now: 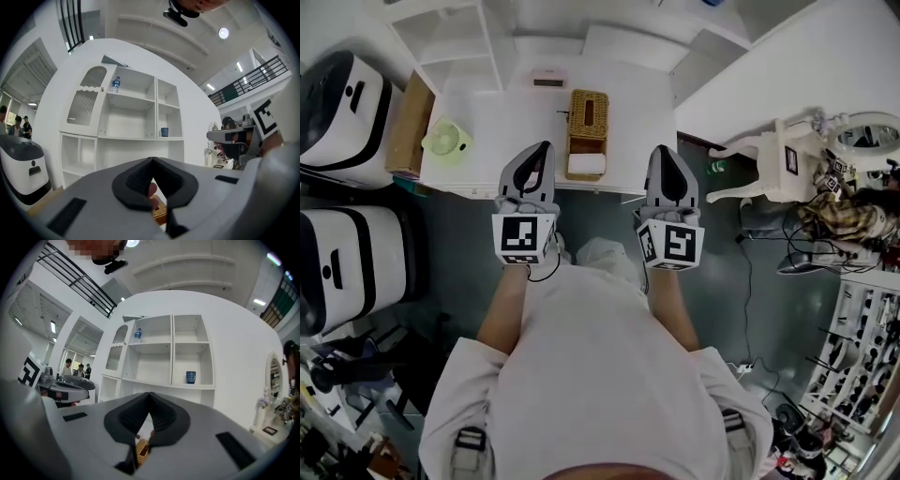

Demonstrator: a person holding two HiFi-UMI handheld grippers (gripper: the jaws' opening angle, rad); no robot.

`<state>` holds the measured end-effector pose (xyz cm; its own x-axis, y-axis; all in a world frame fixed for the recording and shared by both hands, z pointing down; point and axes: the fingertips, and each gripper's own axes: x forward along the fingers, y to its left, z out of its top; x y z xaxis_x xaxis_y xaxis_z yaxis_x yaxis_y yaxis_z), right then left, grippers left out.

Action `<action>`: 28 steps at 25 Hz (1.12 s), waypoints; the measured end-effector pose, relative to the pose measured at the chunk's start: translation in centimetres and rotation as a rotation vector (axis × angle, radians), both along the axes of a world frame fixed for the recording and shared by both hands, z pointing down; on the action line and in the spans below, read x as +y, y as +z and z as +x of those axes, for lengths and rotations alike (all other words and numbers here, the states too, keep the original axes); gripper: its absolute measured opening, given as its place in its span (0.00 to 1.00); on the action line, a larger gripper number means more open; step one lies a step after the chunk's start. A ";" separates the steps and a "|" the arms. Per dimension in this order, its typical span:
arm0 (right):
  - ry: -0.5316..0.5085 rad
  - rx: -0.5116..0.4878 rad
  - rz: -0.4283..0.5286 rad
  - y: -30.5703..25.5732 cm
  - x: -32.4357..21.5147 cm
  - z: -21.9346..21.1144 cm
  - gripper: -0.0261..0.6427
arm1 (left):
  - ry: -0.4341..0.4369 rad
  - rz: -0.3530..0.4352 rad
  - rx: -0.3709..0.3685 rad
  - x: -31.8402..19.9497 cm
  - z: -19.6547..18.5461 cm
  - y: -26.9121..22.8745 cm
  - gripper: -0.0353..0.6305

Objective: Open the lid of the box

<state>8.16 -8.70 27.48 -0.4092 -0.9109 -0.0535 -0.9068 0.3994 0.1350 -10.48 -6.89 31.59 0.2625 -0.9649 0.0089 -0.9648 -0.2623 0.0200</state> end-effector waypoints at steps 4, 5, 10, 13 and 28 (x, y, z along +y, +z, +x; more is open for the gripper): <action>-0.001 0.007 -0.009 0.8 -3.1 -0.6 0.03 | -0.001 -0.008 -0.020 -3.1 -0.9 1.4 0.04; -0.003 0.006 -0.011 1.1 -4.0 -0.6 0.03 | -0.002 -0.009 -0.025 -4.0 -1.0 1.7 0.04; -0.018 -0.004 -0.018 2.4 -8.4 -0.5 0.03 | -0.026 -0.011 -0.044 -8.3 -1.1 2.7 0.04; -0.042 -0.013 -0.019 2.9 -11.1 -0.3 0.03 | -0.041 -0.005 -0.045 -11.0 -1.3 3.4 0.05; -0.101 0.024 0.011 6.2 -19.7 -1.4 0.03 | 0.606 0.041 -0.013 -21.8 0.0 11.7 0.05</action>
